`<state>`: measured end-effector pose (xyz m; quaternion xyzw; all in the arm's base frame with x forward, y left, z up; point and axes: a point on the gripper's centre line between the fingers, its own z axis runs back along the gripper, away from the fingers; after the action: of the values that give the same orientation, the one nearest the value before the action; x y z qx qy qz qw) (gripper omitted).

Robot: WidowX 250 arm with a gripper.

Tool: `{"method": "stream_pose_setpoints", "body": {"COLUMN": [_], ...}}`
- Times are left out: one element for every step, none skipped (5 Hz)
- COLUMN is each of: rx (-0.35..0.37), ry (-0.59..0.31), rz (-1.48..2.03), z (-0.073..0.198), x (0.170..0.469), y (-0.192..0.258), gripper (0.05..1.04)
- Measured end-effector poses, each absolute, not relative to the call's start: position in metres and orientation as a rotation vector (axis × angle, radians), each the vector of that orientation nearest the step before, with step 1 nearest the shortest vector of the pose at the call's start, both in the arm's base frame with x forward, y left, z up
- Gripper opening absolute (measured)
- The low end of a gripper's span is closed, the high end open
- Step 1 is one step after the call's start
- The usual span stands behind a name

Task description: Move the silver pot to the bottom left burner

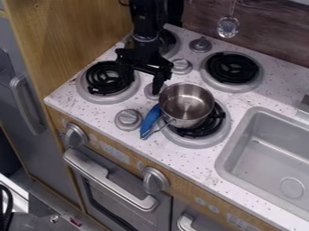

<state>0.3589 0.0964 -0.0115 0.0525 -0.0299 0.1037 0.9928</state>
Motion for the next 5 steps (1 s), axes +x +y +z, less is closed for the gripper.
{"method": "stream_pose_setpoints", "body": {"rx": [0.102,0.105,0.108,0.124,0.089], "ry": [-0.014,-0.022,-0.042,-0.045,-0.043], "rz": [0.204,0.177,0.116,0.064,0.013], "z": [-0.027,-0.023,-0.015,-0.01,-0.013], "x": [0.352,0.358,0.372,0.379,0.38], "y": [0.095,0.085,0.059,0.033,-0.001], "gripper": [0.999,0.999,0.999,0.999,0.999]}}
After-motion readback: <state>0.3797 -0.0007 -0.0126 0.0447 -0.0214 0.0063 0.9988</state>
